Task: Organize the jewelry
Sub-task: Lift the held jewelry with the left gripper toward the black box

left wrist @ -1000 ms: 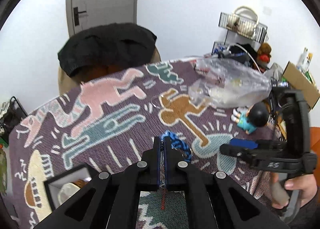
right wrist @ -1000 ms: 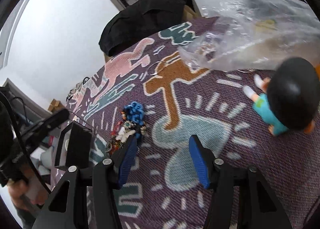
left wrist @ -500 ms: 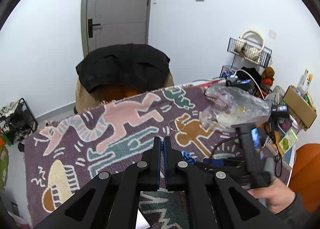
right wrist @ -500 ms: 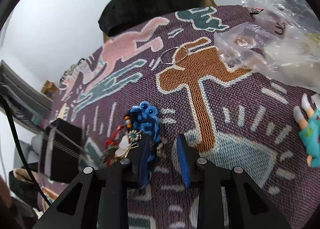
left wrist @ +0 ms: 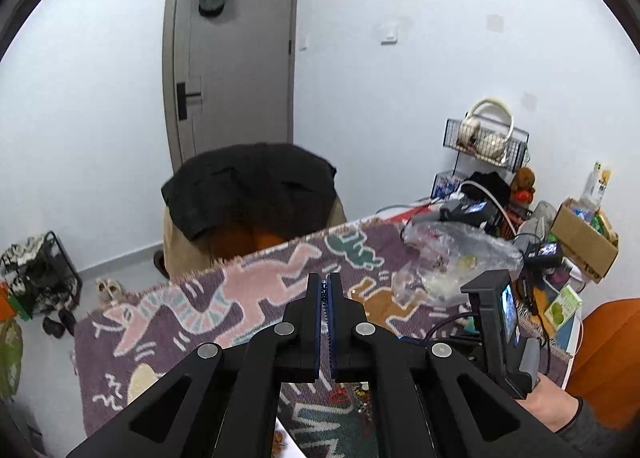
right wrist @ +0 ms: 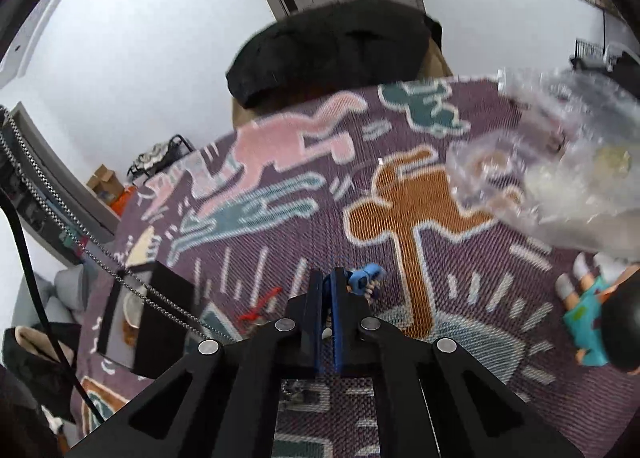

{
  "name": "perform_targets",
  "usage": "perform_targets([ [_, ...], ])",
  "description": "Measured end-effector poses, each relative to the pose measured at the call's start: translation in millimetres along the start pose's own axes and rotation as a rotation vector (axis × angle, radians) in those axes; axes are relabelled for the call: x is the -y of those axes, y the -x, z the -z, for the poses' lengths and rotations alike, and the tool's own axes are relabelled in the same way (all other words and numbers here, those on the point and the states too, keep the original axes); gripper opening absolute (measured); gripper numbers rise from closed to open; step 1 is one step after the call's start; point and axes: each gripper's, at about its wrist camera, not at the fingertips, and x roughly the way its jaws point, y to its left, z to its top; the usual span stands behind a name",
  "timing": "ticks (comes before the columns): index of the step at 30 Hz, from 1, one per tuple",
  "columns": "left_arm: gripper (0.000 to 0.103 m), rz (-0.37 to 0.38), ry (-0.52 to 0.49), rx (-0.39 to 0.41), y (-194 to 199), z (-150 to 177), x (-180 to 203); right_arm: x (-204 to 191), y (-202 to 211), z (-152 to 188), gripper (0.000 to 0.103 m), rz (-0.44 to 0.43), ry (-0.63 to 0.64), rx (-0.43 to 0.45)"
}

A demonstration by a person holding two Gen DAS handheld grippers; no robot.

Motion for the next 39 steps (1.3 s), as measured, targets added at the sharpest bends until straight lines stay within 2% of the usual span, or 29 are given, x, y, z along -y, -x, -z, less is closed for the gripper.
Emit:
perform_targets([
  [12, 0.002, -0.026, -0.072, 0.128, 54, -43, 21, -27, 62, -17, 0.005, -0.020, 0.052, 0.131],
  [20, 0.002, -0.078, -0.118, 0.206, 91, -66, 28, -47, 95, -25, 0.005, -0.051, 0.089, 0.196],
  [31, 0.002, -0.166, -0.119, 0.263, 125, -85, 9, -77, 125, -37, 0.005, -0.094, 0.139, 0.252],
  [39, 0.002, -0.217, -0.107, 0.283, 141, -90, -6, -97, 130, -38, 0.005, -0.122, 0.170, 0.262],
])
